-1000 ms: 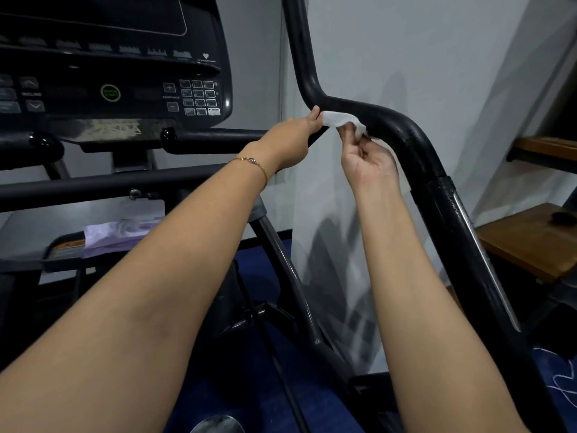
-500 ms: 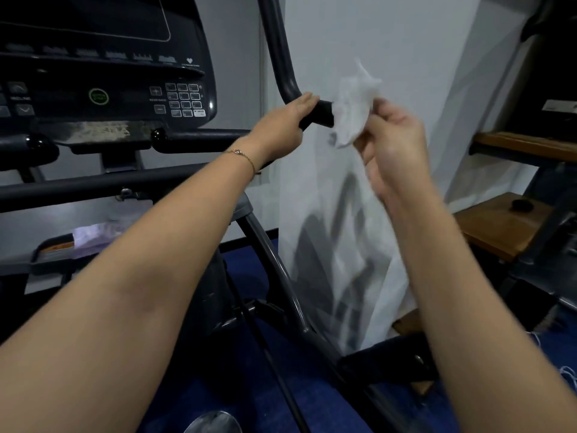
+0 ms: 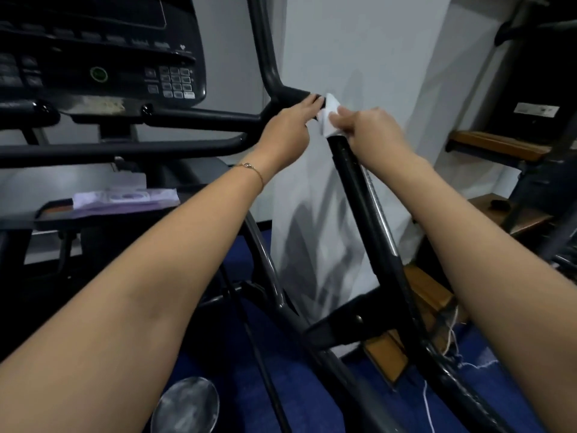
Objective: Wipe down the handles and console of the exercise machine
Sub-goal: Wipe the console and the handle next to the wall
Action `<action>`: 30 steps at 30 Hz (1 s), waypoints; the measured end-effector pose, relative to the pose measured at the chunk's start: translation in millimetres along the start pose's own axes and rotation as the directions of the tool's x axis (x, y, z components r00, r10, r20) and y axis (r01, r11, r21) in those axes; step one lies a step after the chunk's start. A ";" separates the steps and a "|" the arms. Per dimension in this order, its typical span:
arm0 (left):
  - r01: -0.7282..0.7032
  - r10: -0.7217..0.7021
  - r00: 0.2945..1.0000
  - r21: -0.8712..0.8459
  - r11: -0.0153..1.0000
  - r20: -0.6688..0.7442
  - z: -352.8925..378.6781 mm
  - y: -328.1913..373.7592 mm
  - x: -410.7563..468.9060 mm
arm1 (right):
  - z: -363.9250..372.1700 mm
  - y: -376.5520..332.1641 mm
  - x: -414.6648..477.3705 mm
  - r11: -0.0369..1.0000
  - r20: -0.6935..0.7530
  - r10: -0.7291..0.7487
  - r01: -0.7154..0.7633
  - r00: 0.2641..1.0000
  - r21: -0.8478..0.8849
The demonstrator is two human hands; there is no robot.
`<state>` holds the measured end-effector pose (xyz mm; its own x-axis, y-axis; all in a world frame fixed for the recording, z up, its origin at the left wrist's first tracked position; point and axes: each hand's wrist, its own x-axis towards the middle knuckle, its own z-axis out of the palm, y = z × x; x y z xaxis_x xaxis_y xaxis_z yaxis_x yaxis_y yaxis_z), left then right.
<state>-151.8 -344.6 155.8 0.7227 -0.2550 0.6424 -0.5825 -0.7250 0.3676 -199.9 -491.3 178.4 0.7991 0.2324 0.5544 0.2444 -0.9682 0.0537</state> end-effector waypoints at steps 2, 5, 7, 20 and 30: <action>-0.004 0.005 1.000 0.051 0.999 -0.008 1.0 7.1 -7.3 | -2.8 3.8 2.3 0.999 0.009 -0.046 0.045 0.999 0.022; 0.003 -0.006 1.000 0.140 0.990 0.022 -6.9 19.1 -10.8 | -4.6 5.0 2.1 0.998 0.021 -0.053 0.053 0.998 0.038; 0.004 -0.015 0.998 0.189 0.982 0.059 -15.1 25.8 -10.4 | 2.3 7.5 -9.3 0.998 0.037 -0.062 0.062 0.997 0.002; -0.098 -0.020 0.969 0.459 0.883 0.246 -42.3 51.5 -17.5 | 10.9 20.4 -35.6 0.884 -0.116 -0.431 0.393 0.895 -0.255; -0.060 -0.047 0.964 0.390 0.919 0.261 -31.6 42.3 -17.4 | 16.3 17.3 -46.7 0.848 -0.084 -0.436 0.378 0.896 -0.371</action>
<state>-200.8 -350.6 181.5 0.8215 -0.3785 0.4265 -0.4338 -0.9002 0.0368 -224.1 -517.5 139.9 0.5633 0.6229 0.5428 0.3060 -0.7675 0.5633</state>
